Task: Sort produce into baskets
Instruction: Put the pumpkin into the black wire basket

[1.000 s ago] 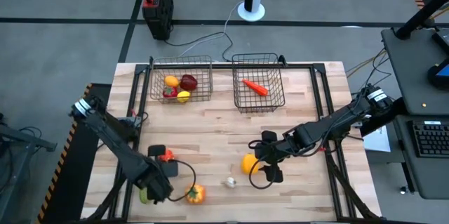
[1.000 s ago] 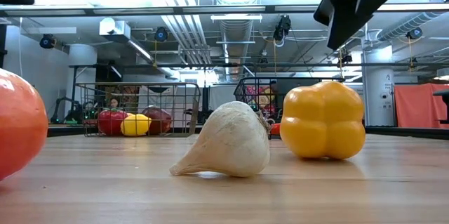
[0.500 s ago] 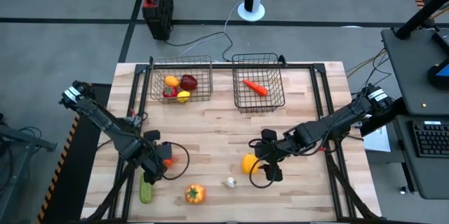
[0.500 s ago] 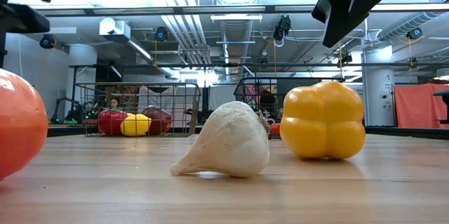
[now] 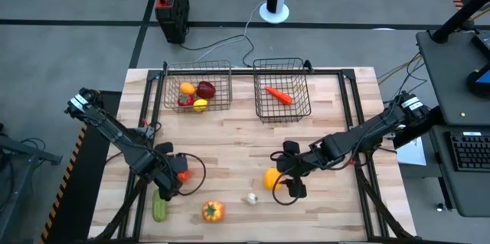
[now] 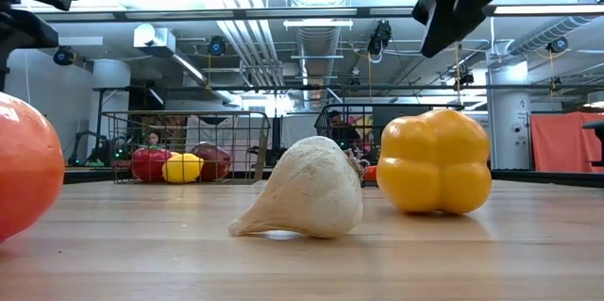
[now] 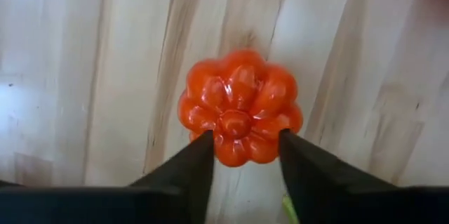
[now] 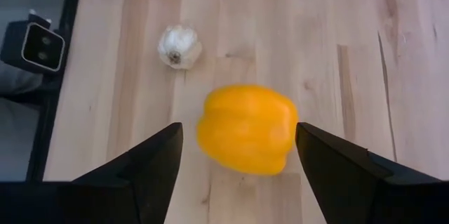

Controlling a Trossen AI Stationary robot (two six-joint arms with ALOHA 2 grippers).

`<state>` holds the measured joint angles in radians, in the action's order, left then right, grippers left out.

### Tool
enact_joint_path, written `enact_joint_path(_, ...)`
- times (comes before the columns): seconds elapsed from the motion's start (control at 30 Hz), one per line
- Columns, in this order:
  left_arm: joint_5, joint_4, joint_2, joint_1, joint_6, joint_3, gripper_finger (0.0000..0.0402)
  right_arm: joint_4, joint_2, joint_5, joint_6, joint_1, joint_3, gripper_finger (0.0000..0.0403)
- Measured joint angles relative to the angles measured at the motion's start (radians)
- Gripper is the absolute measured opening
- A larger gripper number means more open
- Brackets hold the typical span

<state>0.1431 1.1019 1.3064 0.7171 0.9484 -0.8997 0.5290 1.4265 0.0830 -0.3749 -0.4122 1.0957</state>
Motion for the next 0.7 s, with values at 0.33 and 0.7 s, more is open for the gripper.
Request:
enact_joint_path(0.33, 0.016, -0.058, 0.000, 0.007, 0.067, 0.048, 0.0277, -0.117, 0.015, 0.000, 0.031, 0.000, -0.028, 0.0282)
enact_joint_path(0.7, 0.032, -0.115, 0.000, 0.008, 0.067, 0.079, 0.0300, -0.123, 0.021, -0.001, 0.034, 0.000, -0.032, 0.0284)
